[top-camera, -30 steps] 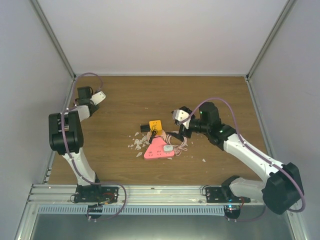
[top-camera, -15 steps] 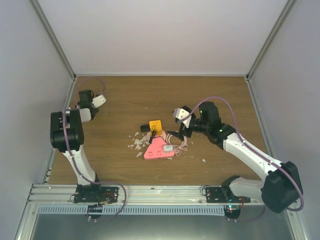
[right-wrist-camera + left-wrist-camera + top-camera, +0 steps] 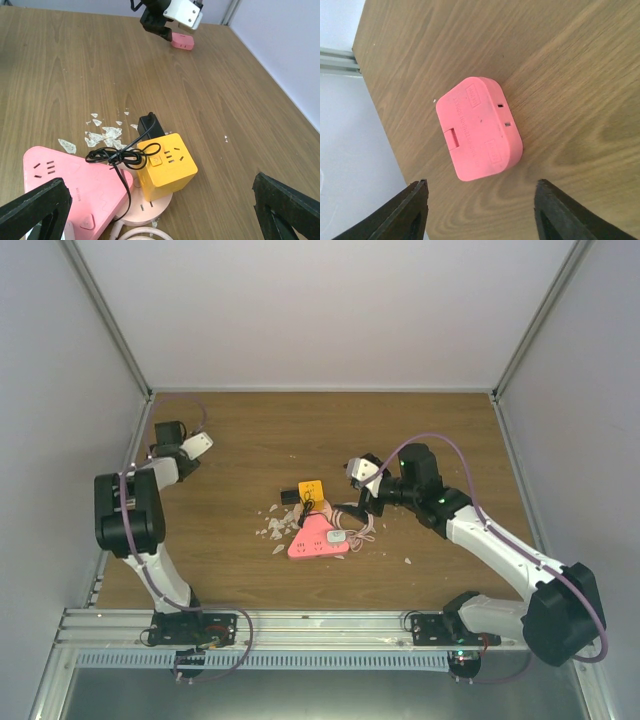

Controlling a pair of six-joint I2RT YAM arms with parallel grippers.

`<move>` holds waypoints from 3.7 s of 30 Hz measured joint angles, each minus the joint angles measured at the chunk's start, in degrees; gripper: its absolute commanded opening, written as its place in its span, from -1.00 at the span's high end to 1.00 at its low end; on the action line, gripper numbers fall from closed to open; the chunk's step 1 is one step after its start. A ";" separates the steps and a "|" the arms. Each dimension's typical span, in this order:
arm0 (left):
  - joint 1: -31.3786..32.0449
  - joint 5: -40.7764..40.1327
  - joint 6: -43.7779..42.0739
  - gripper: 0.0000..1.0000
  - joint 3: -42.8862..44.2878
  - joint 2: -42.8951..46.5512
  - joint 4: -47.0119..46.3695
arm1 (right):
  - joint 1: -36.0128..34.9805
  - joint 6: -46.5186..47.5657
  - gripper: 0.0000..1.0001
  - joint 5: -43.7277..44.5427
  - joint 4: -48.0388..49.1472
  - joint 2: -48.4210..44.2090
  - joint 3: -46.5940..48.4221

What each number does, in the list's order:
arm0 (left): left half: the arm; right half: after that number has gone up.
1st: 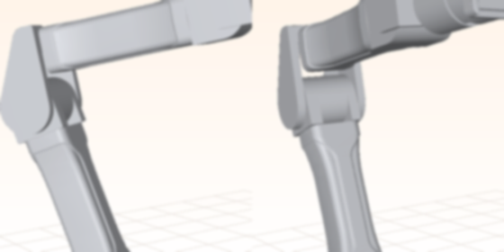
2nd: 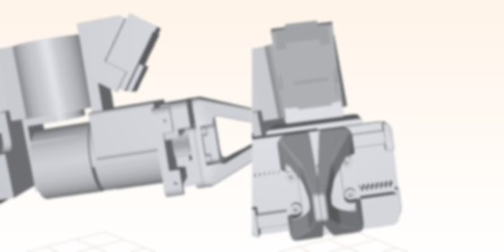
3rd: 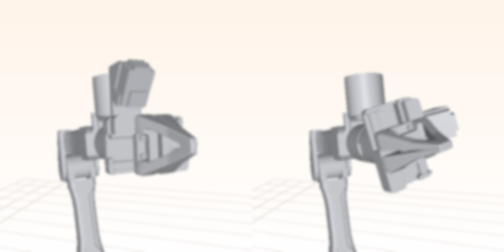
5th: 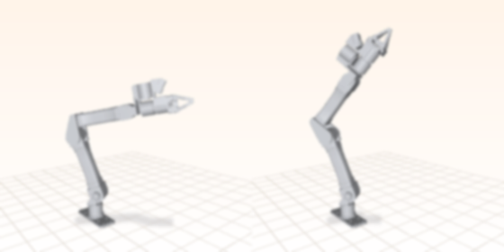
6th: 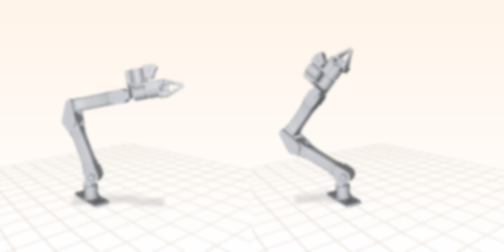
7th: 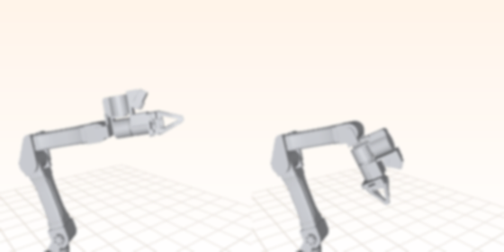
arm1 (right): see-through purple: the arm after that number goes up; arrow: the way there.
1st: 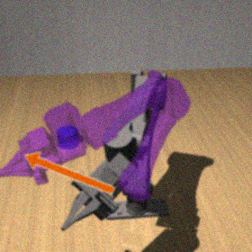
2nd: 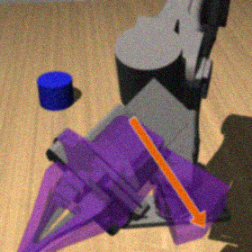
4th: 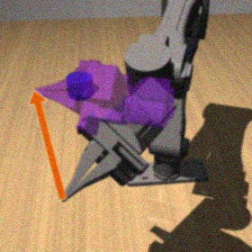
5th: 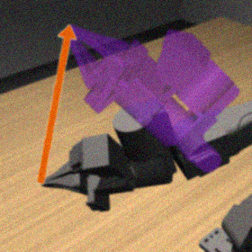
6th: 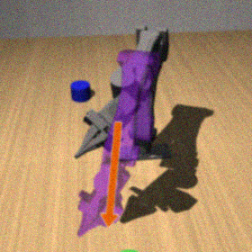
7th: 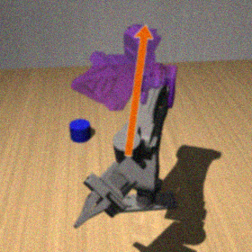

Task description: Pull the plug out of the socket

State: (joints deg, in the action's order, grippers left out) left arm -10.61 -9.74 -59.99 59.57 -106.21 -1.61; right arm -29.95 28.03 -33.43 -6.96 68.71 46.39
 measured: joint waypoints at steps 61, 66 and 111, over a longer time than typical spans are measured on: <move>39.45 45.59 23.61 -0.32 -20.70 40.28 29.33 | -12.92 16.74 -0.25 6.29 -11.89 4.15 -5.25; 42.47 44.98 23.41 -0.01 -20.11 36.15 25.79 | -13.16 16.09 -0.09 7.48 -10.99 5.27 -5.29; 45.40 39.10 26.99 0.58 -10.49 16.35 15.96 | -13.16 15.15 0.47 9.35 -9.05 9.01 -5.16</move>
State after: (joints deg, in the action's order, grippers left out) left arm 34.79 29.36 -32.99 49.08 -89.86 14.35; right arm -43.11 43.18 -24.08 -16.01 77.71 41.23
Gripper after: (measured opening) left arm 0.218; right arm 0.332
